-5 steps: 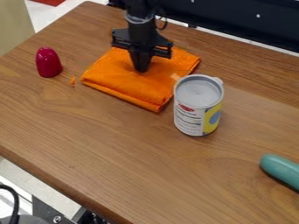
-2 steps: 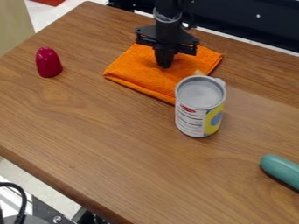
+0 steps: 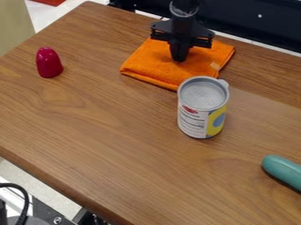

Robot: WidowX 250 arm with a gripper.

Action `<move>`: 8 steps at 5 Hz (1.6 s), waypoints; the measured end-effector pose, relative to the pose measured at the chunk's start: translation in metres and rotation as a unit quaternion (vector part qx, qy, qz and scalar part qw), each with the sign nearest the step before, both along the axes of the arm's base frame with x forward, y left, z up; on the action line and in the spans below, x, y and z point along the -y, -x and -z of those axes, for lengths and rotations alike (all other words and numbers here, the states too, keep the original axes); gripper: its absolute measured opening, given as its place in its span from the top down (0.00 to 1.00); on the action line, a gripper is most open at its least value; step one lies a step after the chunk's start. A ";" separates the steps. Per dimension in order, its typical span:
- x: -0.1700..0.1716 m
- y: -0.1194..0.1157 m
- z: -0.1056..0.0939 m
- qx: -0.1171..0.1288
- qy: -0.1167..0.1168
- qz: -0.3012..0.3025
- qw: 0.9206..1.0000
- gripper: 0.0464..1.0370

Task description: Moved an orange cloth to the top of the table

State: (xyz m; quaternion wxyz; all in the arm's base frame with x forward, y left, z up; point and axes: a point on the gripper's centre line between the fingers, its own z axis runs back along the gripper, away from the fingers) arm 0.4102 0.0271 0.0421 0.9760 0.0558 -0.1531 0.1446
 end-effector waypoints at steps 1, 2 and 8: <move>0.004 0.005 0.003 0.001 -0.008 0.029 1.000 0.85; 0.005 0.009 0.001 -0.011 -0.002 0.030 0.999 0.64; -0.010 0.028 -0.061 -0.002 0.033 0.015 0.999 0.04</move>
